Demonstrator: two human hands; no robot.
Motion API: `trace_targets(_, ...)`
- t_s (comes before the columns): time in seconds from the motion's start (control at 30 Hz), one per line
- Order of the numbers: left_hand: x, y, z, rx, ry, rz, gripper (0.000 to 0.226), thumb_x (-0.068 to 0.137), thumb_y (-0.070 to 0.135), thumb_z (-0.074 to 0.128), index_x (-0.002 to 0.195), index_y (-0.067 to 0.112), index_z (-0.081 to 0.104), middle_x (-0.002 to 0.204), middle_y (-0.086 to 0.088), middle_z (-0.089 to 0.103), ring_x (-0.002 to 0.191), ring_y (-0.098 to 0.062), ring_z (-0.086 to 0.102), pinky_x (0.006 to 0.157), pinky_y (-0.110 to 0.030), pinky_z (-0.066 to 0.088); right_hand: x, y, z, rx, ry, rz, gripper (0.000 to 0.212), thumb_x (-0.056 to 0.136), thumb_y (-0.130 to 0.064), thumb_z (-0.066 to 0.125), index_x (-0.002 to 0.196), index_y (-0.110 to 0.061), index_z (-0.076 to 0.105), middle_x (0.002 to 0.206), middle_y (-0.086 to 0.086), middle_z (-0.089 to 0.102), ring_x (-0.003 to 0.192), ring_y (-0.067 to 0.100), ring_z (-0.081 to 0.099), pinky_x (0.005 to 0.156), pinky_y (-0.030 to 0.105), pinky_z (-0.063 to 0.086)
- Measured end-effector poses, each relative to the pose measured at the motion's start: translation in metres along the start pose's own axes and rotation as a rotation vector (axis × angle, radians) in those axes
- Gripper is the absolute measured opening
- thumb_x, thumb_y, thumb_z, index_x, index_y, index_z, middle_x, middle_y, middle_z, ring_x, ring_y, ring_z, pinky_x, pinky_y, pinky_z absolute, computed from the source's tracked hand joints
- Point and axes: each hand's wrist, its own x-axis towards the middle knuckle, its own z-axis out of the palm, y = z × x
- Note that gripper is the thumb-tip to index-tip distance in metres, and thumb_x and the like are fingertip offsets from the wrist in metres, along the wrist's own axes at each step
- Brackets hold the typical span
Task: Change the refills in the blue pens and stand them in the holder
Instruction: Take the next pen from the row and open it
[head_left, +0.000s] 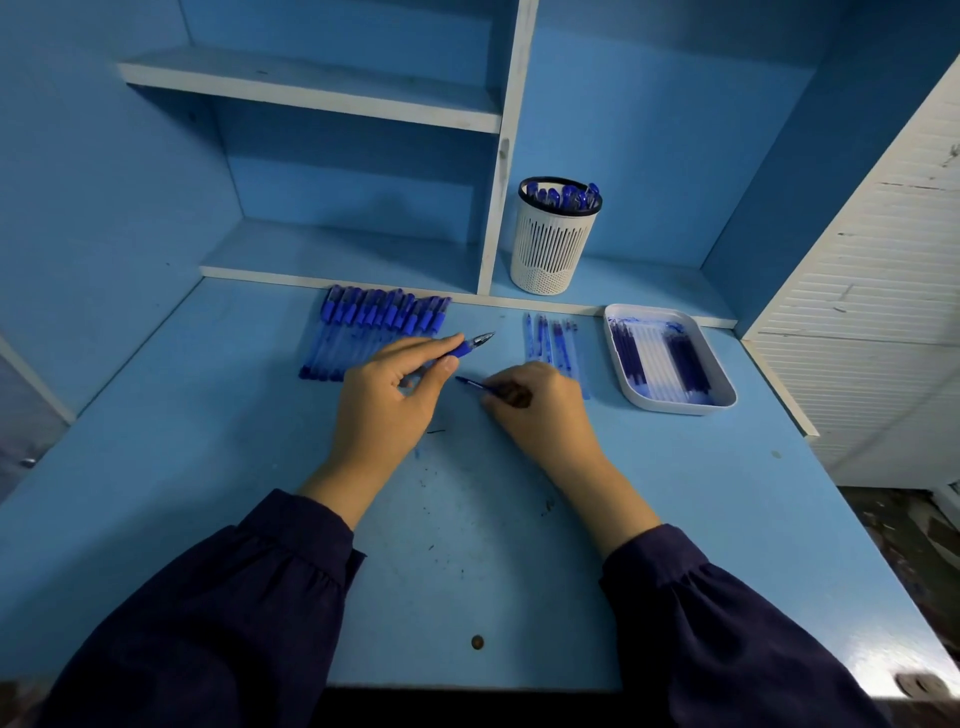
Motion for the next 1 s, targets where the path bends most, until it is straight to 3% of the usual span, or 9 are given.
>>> trace_targets(0.1, 0.000, 0.000, -0.002, 0.034, 0.012, 0.036, 0.024, 0.091, 0.017, 0.069, 0.115, 0.019, 0.072, 0.109, 0.009, 0.071, 0.098, -0.011, 0.068, 0.084, -0.037, 0.058, -0.001, -0.003, -0.003, 0.132, 0.023, 0.098, 0.025, 0.083, -0.020, 0.073, 0.107, -0.012, 0.072, 0.088, 0.001, 0.066, 0.072, 0.009, 0.058, 0.071, 0.015, 0.047)
trace_targets(0.27, 0.000, 0.003, -0.001, 0.151, -0.031, 0.161, 0.021, 0.088, 0.004, 0.072, 0.108, 0.011, 0.075, 0.104, 0.007, 0.071, 0.095, -0.001, 0.064, 0.087, -0.016, 0.052, -0.004, -0.017, -0.018, 0.600, 0.029, 0.167, 0.020, 0.093, -0.027, 0.063, 0.098, -0.008, 0.069, 0.079, 0.001, 0.069, 0.069, 0.009, 0.061, 0.068, 0.023, 0.050)
trace_targets(0.43, -0.002, 0.004, -0.001, 0.175, -0.095, 0.205, 0.020, 0.088, 0.005, 0.070, 0.106, 0.009, 0.075, 0.101, 0.009, 0.070, 0.092, -0.004, 0.065, 0.084, -0.018, 0.052, -0.004, -0.016, -0.015, 0.526, 0.020, 0.074, 0.015, 0.091, -0.015, 0.065, 0.086, 0.000, 0.065, 0.068, 0.013, 0.067, 0.057, 0.012, 0.057, 0.060, 0.025, 0.049)
trace_targets(0.5, -0.002, 0.004, -0.001, 0.175, -0.109, 0.207, 0.019, 0.089, 0.005, 0.068, 0.107, 0.008, 0.075, 0.101, 0.010, 0.069, 0.091, -0.004, 0.065, 0.081, -0.017, 0.053, -0.004, -0.014, -0.015, 0.509, 0.015, 0.009, 0.003, 0.090, -0.003, 0.064, 0.087, -0.002, 0.065, 0.071, 0.008, 0.066, 0.061, 0.011, 0.061, 0.064, 0.021, 0.050)
trace_targets(0.6, -0.003, 0.004, -0.002, 0.185, -0.117, 0.184, 0.019, 0.091, 0.004, 0.066, 0.107, 0.008, 0.074, 0.098, 0.012, 0.068, 0.087, 0.000, 0.061, 0.076, -0.008, 0.048, -0.006, -0.015, -0.017, 0.451, 0.010, -0.113, 0.014, 0.085, 0.009, 0.063, 0.092, -0.003, 0.065, 0.086, 0.007, 0.068, 0.078, 0.010, 0.065, 0.076, 0.017, 0.050)
trace_targets(0.67, -0.003, 0.004, -0.003, 0.182, -0.113, 0.166, 0.019, 0.091, 0.003, 0.066, 0.107, 0.008, 0.074, 0.098, 0.012, 0.068, 0.087, 0.000, 0.061, 0.077, -0.008, 0.047, -0.006, -0.016, -0.019, 0.488, 0.002, -0.103, 0.016, 0.084, 0.006, 0.066, 0.096, -0.005, 0.065, 0.093, 0.006, 0.068, 0.084, 0.011, 0.065, 0.080, 0.019, 0.051)
trace_targets(0.8, -0.004, 0.005, -0.003, 0.181, -0.123, 0.168, 0.019, 0.092, 0.006, 0.066, 0.108, 0.009, 0.074, 0.100, 0.011, 0.068, 0.090, -0.002, 0.062, 0.080, -0.009, 0.048, -0.007, -0.014, -0.021, 0.455, 0.016, -0.026, 0.004, 0.092, -0.011, 0.064, 0.091, -0.008, 0.066, 0.074, 0.001, 0.068, 0.066, 0.014, 0.061, 0.065, 0.030, 0.051)
trace_targets(0.9, -0.004, 0.005, -0.004, 0.183, -0.123, 0.172, 0.019, 0.091, 0.006, 0.066, 0.108, 0.009, 0.074, 0.099, 0.010, 0.069, 0.088, -0.005, 0.063, 0.077, -0.011, 0.049, -0.008, -0.016, -0.024, 0.529, -0.009, -0.025, 0.011, 0.087, 0.004, 0.063, 0.096, -0.002, 0.065, 0.084, 0.003, 0.067, 0.073, 0.007, 0.063, 0.070, 0.018, 0.048)
trace_targets(1.0, -0.003, 0.005, -0.004, 0.193, -0.132, 0.178, 0.019, 0.091, 0.006, 0.066, 0.109, 0.010, 0.074, 0.100, 0.010, 0.069, 0.089, -0.005, 0.064, 0.079, -0.014, 0.051, -0.008, -0.017, -0.024, 0.595, -0.026, 0.029, 0.016, 0.086, -0.005, 0.069, 0.101, -0.005, 0.065, 0.088, 0.006, 0.068, 0.076, 0.009, 0.064, 0.073, 0.019, 0.050)
